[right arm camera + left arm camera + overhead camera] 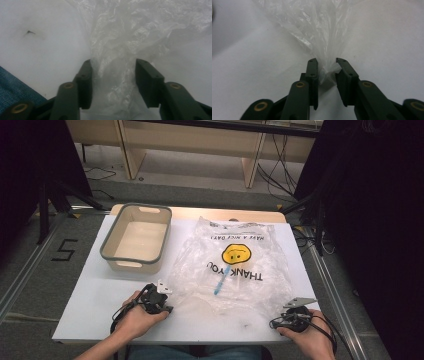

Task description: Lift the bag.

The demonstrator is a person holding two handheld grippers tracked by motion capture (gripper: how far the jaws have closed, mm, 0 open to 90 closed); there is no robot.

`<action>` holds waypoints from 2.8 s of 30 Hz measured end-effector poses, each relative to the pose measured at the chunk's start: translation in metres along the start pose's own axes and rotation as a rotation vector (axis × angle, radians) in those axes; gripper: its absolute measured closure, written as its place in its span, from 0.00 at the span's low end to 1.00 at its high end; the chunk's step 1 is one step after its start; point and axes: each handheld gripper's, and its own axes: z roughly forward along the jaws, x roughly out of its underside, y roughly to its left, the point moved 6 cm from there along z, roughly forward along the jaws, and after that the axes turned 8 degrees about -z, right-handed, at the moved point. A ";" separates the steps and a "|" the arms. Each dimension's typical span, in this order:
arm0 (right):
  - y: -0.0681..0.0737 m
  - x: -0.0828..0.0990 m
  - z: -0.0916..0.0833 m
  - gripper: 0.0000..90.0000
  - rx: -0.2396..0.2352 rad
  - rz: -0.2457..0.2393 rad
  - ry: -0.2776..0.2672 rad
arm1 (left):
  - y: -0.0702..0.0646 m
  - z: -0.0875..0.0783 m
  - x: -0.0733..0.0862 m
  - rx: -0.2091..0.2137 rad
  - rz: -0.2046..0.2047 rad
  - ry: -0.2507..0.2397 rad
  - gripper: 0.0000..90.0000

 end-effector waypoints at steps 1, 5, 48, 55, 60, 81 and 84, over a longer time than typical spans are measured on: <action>-0.001 0.000 0.000 0.67 0.000 0.005 0.000 | -0.001 0.000 0.000 0.003 0.005 0.001 0.85; -0.005 0.000 0.000 0.79 -0.006 0.012 -0.006 | -0.003 0.000 0.000 0.019 0.029 -0.002 0.93; -0.033 -0.009 -0.026 1.00 0.081 0.146 -0.191 | -0.010 -0.054 -0.040 0.081 0.114 -0.400 0.99; -0.036 -0.010 -0.029 1.00 0.101 0.156 -0.207 | -0.019 -0.063 -0.048 0.091 0.142 -0.434 0.99; -0.037 -0.014 -0.033 1.00 0.125 0.155 -0.237 | -0.021 -0.069 -0.054 0.093 0.150 -0.473 0.99; -0.048 -0.017 -0.042 1.00 0.203 0.195 -0.309 | -0.040 -0.086 -0.080 0.112 0.210 -0.576 0.99; -0.047 -0.017 -0.042 1.00 0.198 0.193 -0.305 | -0.040 -0.089 -0.085 0.106 0.217 -0.591 0.99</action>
